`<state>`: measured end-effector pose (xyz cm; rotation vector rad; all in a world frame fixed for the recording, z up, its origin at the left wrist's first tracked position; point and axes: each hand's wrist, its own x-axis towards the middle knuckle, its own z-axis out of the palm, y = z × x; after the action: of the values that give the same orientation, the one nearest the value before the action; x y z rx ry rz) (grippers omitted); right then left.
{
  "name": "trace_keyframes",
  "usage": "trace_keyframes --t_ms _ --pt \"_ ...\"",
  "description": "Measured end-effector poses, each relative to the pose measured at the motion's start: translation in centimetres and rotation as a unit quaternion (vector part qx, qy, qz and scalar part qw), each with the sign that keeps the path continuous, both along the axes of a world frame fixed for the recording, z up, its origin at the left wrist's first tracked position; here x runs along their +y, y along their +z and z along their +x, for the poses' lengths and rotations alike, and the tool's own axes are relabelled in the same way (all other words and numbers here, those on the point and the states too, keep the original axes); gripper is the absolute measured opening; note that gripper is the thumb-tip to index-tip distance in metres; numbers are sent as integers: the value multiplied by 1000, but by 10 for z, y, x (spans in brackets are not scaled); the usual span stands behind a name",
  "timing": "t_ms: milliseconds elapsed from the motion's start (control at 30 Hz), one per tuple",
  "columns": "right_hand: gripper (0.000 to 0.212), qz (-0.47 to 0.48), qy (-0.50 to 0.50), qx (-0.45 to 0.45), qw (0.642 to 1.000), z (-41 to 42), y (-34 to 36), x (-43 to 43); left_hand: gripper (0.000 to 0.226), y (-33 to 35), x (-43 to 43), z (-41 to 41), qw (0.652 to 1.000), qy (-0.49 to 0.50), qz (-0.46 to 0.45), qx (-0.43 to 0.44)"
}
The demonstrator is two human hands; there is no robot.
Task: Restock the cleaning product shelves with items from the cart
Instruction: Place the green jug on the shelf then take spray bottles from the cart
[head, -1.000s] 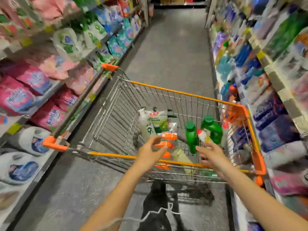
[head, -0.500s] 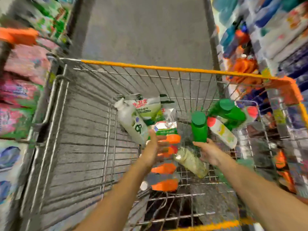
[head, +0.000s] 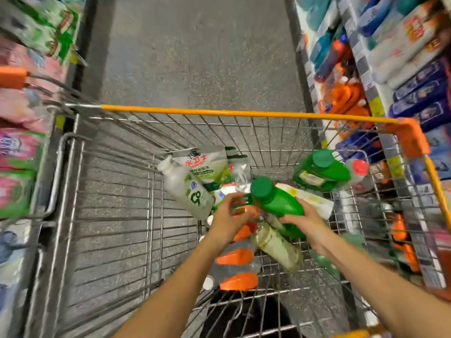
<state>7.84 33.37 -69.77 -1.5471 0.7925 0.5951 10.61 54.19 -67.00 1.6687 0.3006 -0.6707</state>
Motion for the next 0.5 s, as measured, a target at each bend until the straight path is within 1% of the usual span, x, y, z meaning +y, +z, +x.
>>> trace_keyframes --t_ms 67,100,167,200,267,367,400,433,467,500 --pt "53 7 18 -39 999 -6 32 0 62 5 0 0 999 -48 8 -17" --pt "50 10 24 -60 998 -8 50 -2 73 8 0 0 996 -83 14 -23" --pt "51 27 32 -98 994 -9 87 -8 91 15 0 -1 988 -147 11 -39" --pt "53 32 39 -117 992 -9 103 -10 95 22 -2 -1 984 -168 -2 -50" --pt "57 24 53 -146 988 -6 132 -12 91 38 -8 -2 981 -181 -41 -52" --pt "47 42 38 -195 979 -7 170 -9 64 67 -18 -2 982 -142 -111 -54" --pt "51 53 28 -211 976 -10 180 -7 57 78 -22 -2 982 -130 -120 -66" --pt "58 63 18 -229 971 -13 189 -4 57 87 -24 -2 981 -122 -124 -85" --pt "62 68 4 -242 968 -17 196 -4 60 96 -27 -4 978 -112 -140 -106" --pt "61 72 -11 -254 964 -22 204 -3 67 104 -30 -6 977 -96 -150 -118"
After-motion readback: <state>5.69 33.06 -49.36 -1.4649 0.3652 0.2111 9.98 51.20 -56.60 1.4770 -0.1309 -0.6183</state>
